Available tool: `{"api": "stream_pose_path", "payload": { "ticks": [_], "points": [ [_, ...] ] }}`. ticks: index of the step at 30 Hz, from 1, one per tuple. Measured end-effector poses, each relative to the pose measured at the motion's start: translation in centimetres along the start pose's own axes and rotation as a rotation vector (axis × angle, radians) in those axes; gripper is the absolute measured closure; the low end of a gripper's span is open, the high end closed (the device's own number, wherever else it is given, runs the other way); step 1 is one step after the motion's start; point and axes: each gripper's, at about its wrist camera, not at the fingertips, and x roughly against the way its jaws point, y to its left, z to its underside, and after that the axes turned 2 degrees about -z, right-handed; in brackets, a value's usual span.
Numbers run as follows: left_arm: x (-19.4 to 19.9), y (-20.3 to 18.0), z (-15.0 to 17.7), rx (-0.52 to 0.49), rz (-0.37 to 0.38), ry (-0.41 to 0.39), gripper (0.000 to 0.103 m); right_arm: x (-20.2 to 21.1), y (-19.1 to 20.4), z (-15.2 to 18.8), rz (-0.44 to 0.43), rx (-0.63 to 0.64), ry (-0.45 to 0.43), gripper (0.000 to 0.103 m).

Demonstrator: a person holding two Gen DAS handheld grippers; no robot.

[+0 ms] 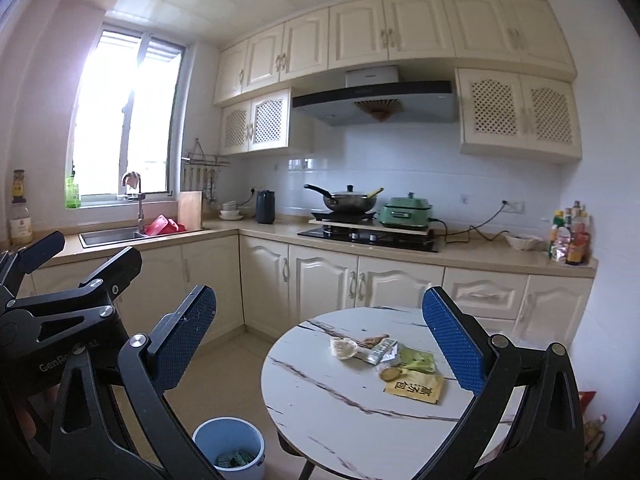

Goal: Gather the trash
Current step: 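Swing both tools back toward the table, then lower the right tool onto the yellow bag and close it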

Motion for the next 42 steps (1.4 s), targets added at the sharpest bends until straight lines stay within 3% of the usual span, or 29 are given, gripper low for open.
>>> {"api": "stream_pose_path", "payload": {
  "ticks": [5,10,16,22,30,42],
  "points": [
    [-0.8,0.2,-2.0,-0.012,0.019,0.014,0.001,-0.1,-1.4,0.5,0.029,-0.013,0.006,0.0],
    [-5.0,-0.2,-5.2,-0.03,0.069,0.048,0.001,-0.6,-3.2,1.3,0.059,-0.026,0.029,0.0],
    [-10.4,-2.1,-5.5,-0.069,0.142,0.169,0.001,-2.6,-6.8,3.3,0.113,-0.063,0.097,0.0],
    [-17.7,-3.3,-5.1,-0.092,0.199,0.348,0.001,-7.0,-12.0,7.3,0.191,-0.122,0.257,0.0],
    [-27.8,-4.1,-5.4,-0.095,0.228,0.561,0.001,-15.7,-17.5,15.0,0.174,-0.224,0.563,0.0],
    [-37.7,-4.9,-5.7,-0.121,0.256,0.691,0.001,-27.1,-20.0,19.5,0.121,-0.179,0.794,0.0]
  ]
}}
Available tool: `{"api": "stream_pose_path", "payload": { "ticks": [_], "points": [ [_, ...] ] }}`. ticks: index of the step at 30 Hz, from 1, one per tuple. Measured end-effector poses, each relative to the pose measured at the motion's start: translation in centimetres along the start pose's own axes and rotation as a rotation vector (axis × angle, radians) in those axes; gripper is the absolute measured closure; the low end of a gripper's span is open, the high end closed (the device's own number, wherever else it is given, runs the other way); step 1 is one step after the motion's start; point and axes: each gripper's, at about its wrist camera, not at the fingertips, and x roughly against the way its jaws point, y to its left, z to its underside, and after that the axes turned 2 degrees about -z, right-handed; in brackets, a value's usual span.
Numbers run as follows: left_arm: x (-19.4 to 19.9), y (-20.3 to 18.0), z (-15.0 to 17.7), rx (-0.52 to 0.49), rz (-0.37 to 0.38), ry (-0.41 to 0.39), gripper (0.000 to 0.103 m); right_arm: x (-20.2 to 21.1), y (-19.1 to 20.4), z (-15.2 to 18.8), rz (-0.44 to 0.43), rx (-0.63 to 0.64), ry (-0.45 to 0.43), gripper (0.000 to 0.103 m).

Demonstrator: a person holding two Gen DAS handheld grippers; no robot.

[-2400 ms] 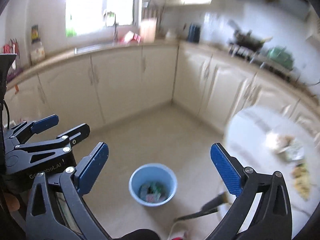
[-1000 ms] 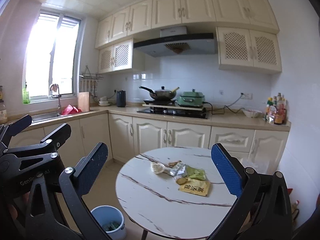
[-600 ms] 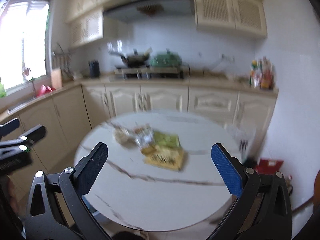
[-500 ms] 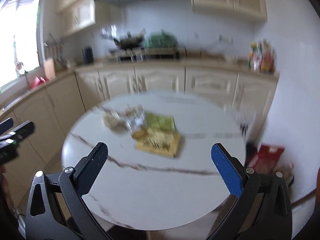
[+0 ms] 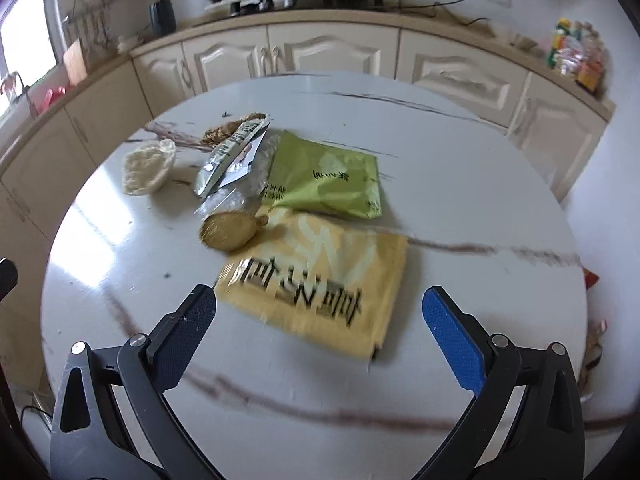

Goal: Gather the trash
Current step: 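Lower the right tool onto the yellow bag and close it, then lower the left tool onto the brown bread piece and close it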

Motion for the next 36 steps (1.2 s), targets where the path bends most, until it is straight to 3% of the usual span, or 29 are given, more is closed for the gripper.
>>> {"api": "stream_pose_path", "payload": {
  "ticks": [4,12,17,20,22,26,27,31,33,35,36],
  "points": [
    [-1.1,-0.1,-1.3,-0.013,0.025,0.018,0.001,-2.2,-0.3,-1.1,-0.036,0.029,0.064,0.0],
    [-2.7,-2.5,-2.0,-0.056,0.126,0.042,0.001,-3.0,-0.2,-1.6,-0.078,0.136,0.063,0.001],
    [-3.1,-4.9,-2.1,-0.115,0.197,0.062,0.001,-2.2,-0.6,-1.1,-0.105,0.164,0.045,0.015],
    [-4.2,-7.2,-2.6,-0.15,0.24,0.09,0.001,-1.3,-1.7,-0.6,-0.129,0.147,0.03,0.032],
    [-5.3,-9.1,-2.9,-0.172,0.268,0.116,0.001,-0.7,-3.0,-0.2,-0.16,0.112,0.013,0.052],
    [-8.1,-11.7,-3.4,-0.204,0.243,0.163,0.001,0.2,-5.1,0.6,-0.207,0.064,-0.011,0.074],
    [-8.4,-12.1,-3.5,-0.211,0.227,0.161,0.001,0.4,-5.4,0.7,-0.199,0.063,-0.019,0.087],
    [-8.7,-12.9,-3.5,-0.221,0.206,0.151,0.001,0.6,-7.2,1.3,-0.233,0.022,-0.022,0.089],
    [-8.5,-12.6,-3.3,-0.205,0.206,0.156,0.001,0.9,-7.7,1.6,-0.2,0.003,-0.027,0.089],
    [-7.9,-12.2,-3.0,-0.185,0.191,0.142,0.001,1.3,-8.1,1.6,-0.207,-0.013,-0.035,0.083],
    [-7.8,-11.9,-3.0,-0.18,0.177,0.141,0.001,1.4,-8.1,1.5,-0.21,-0.014,-0.037,0.073]
  ]
}}
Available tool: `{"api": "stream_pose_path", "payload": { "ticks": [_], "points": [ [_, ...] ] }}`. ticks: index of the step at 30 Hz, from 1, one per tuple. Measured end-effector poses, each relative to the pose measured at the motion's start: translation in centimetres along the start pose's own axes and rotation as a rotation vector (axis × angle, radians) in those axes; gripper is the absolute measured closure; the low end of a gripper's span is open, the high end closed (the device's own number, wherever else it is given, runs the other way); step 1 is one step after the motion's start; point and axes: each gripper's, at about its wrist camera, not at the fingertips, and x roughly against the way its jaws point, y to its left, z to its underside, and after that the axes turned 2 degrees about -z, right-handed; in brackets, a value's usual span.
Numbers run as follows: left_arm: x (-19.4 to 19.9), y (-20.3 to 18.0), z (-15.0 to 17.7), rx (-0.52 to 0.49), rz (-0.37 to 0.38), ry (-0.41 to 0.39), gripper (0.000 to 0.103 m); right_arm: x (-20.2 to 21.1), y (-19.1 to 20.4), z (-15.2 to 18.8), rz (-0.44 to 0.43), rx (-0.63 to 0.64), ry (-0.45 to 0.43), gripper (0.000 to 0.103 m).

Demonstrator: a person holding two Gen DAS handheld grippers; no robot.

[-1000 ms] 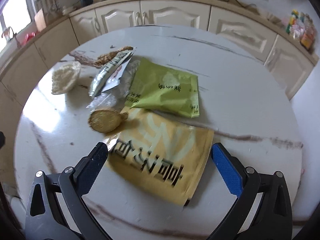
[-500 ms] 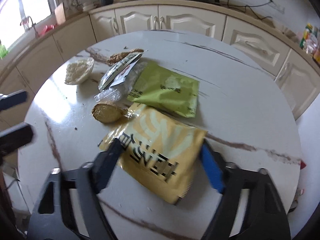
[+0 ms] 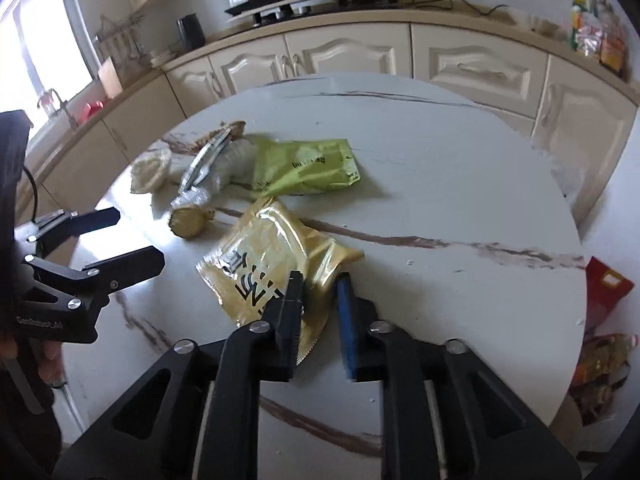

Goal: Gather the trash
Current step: 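Lower the left tool onto the brown bread piece and close it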

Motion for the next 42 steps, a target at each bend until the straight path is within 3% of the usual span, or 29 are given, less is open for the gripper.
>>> {"api": "stream_pose_path", "payload": {
  "ticks": [2,3,4,9,12,16,17,19,22,28,33,35,36,37,40,42],
  "points": [
    [0.9,0.6,0.5,0.013,-0.017,-0.006,0.001,0.5,0.4,-0.2,0.026,0.056,-0.02,0.046],
    [1.2,0.7,0.7,0.018,-0.019,-0.005,0.001,0.5,0.8,-0.4,0.05,0.098,-0.026,0.025],
    [1.5,0.9,1.0,0.029,-0.019,-0.005,0.001,0.6,1.2,-0.6,0.068,0.138,-0.037,0.018],
    [3.1,1.3,1.9,0.066,-0.009,0.005,0.001,-1.4,3.4,-1.7,-0.016,0.33,0.034,0.018],
    [3.5,1.6,2.2,0.069,-0.009,0.013,0.001,-3.4,4.4,-2.2,0.009,0.429,0.088,0.019],
    [3.4,1.9,1.9,0.077,-0.005,0.023,0.001,-4.8,4.9,-2.7,-0.074,0.462,0.143,0.021],
    [3.2,1.8,1.8,0.078,0.006,0.027,0.001,-4.8,4.8,-2.9,-0.087,0.445,0.146,0.025],
    [2.6,1.7,1.3,0.078,0.034,0.044,0.001,-4.5,4.3,-3.2,-0.067,0.401,0.14,0.044],
    [1.6,0.9,0.5,0.075,0.05,0.051,0.001,-3.6,3.1,-2.7,-0.057,0.35,0.119,0.057],
    [-1.4,-1.5,-1.3,0.04,0.033,0.057,0.001,-1.2,1.8,-0.3,-0.009,0.266,0.047,0.062],
    [-4.3,-2.5,-2.5,0.064,0.012,0.091,0.004,-0.7,0.2,-0.2,0.023,0.153,0.011,0.064],
    [-5.1,-2.6,-2.7,0.06,0.0,0.084,0.013,-0.5,-0.3,-0.4,0.037,0.112,0.0,0.065],
    [-5.3,-2.8,-2.7,0.053,-0.012,0.072,0.026,-0.4,-0.3,-0.4,0.038,0.096,-0.009,0.066],
    [-5.4,-2.9,-2.8,0.042,-0.029,0.061,0.031,-0.4,-0.5,-0.4,0.034,0.08,-0.012,0.067],
    [-5.5,-3.1,-2.6,0.038,-0.006,0.039,0.048,-0.4,-0.8,-0.5,0.017,0.033,-0.031,0.073],
    [-5.4,-3.4,-2.2,0.011,0.004,0.022,0.066,-0.4,-0.9,-0.5,0.006,0.015,-0.039,0.074]
  ]
}}
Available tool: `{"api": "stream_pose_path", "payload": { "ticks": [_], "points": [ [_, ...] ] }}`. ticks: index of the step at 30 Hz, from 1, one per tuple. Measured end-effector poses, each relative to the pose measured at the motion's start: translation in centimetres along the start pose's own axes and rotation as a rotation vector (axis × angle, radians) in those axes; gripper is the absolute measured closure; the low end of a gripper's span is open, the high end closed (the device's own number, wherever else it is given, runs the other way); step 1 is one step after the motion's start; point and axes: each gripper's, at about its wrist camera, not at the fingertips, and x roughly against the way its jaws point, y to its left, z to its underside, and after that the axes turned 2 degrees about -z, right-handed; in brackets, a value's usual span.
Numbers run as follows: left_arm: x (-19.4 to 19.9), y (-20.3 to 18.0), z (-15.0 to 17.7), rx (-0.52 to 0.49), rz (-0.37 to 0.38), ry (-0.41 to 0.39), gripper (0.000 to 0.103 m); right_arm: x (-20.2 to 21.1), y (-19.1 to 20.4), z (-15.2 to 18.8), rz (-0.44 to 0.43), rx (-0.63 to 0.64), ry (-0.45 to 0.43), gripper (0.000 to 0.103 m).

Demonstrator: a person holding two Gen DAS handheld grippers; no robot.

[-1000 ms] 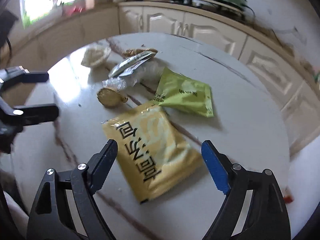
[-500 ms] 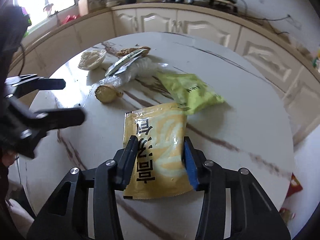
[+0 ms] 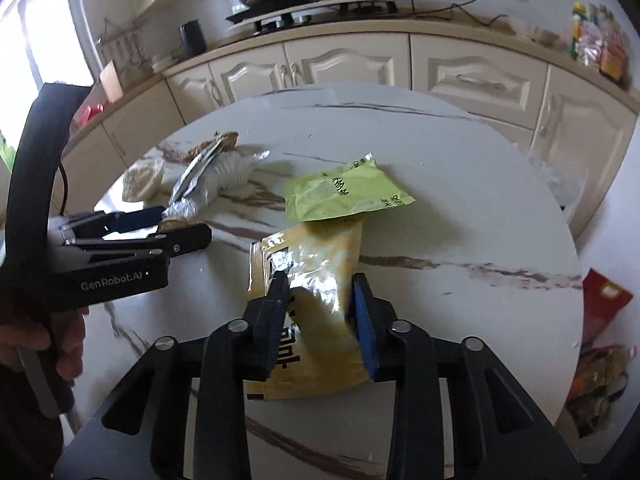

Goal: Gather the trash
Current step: 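Lower the left tool onto the brown bread piece and close it, then lift the bread piece with the left tool while the right tool lifts the yellow bag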

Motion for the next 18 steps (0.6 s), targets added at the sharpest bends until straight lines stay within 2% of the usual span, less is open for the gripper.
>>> {"api": "stream_pose_path", "payload": {
  "ticks": [2,3,9,11,12,13,15,18],
  "points": [
    [0.0,0.0,0.4,-0.022,0.025,-0.01,0.068,0.2,0.0,0.1,-0.009,-0.009,-0.006,0.076],
    [0.0,0.1,0.7,-0.028,0.031,-0.014,0.076,0.2,0.1,0.1,-0.016,-0.01,-0.004,0.078],
    [0.9,2.0,2.2,0.0,0.086,-0.007,0.077,0.6,0.6,0.7,-0.03,-0.03,-0.003,0.079],
    [1.4,2.8,2.8,0.016,0.096,-0.011,0.078,0.7,1.0,0.9,-0.031,-0.032,0.009,0.072],
    [1.6,3.0,3.3,0.023,0.106,-0.011,0.078,0.7,1.2,1.0,-0.02,-0.029,0.013,0.066],
    [2.0,3.4,3.5,0.036,0.119,-0.012,0.078,0.7,1.5,1.1,0.003,-0.021,0.016,0.051],
    [2.5,4.3,3.8,0.053,0.153,-0.008,0.078,0.6,2.2,1.3,0.013,0.009,0.027,0.041],
    [3.2,5.0,4.4,0.045,0.154,-0.003,0.077,0.4,3.3,1.5,0.037,0.063,0.049,0.04]
  ]
}}
